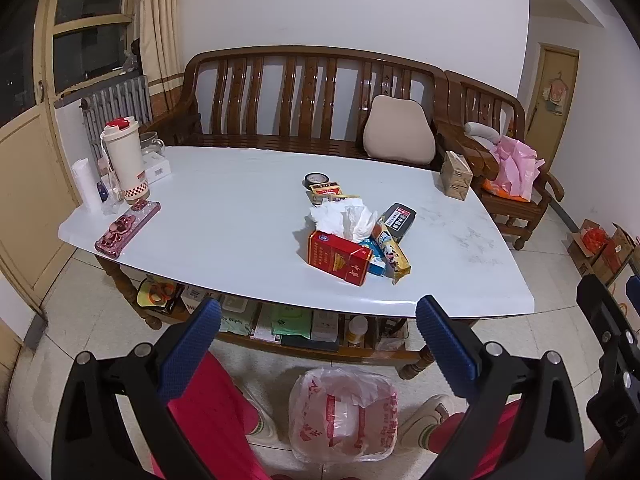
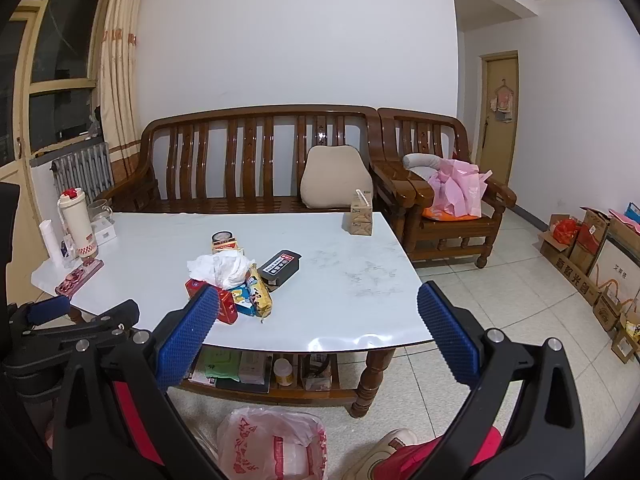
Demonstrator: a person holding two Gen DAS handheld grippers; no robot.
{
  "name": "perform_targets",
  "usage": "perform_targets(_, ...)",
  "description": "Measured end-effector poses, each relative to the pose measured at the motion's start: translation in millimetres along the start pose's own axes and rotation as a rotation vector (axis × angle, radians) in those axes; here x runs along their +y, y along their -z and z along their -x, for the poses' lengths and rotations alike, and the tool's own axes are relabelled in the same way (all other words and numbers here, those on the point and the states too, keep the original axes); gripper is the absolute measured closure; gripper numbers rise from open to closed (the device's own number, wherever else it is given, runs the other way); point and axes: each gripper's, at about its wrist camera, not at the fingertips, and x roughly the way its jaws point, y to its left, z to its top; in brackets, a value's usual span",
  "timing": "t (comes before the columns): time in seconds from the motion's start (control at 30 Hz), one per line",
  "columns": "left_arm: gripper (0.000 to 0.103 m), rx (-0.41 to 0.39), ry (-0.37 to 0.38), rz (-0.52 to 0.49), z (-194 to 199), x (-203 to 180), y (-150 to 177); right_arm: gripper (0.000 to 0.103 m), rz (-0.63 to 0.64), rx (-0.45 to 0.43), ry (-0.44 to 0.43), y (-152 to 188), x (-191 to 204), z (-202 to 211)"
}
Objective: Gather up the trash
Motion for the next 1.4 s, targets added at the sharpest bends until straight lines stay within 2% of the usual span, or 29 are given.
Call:
perform_targets(0.23,0.007,-0.006,-0.024,-0.018,-6,4,-18,0.006,0.023,0.013,-0.006,-12,3,-11)
perform_targets(0.37,0.007,0.015,-0.028,-0.061,-15,7,-35,0.006,0.052,0.055,-0.077,-23,3,-29)
perform_targets(0.47,0.007,0.029,-0.037,-0.114,-25,14,-57,0.006,0.102,0.098,-0.135,-38,1,-51)
perform_targets(0.67,0.007,0.084,-0.049,-0.220,-63,22,-111,0.006,0.227,0.175,-0.128,-76,-5,-106)
perform_targets(0.7,0.007,0.094,-0.052,-0.262,-74,19,-122,0.006,0.241,0.185,-0.122,-79,-6,-113)
perform_targets(0.83,0.007,0.136,-0.100,-0.355,-112,13,-156,0.006,0.289,0.236,-0.129,-98,-8,-152)
perform_targets(1.03,0.007,0.345,-0.001,-0.300,-190,21,-206,0.006,0.265,0.398,-0.216,-123,-11,-220)
perform_targets(1.27,0.007,0.514,-0.050,-0.321,-286,22,-236,0.006,0.226,0.650,-0.280,-124,8,-306)
perform_targets(1.4,0.007,0.579,-0.071,-0.331,-335,23,-242,0.006,0.218,0.740,-0.294,-119,21,-342)
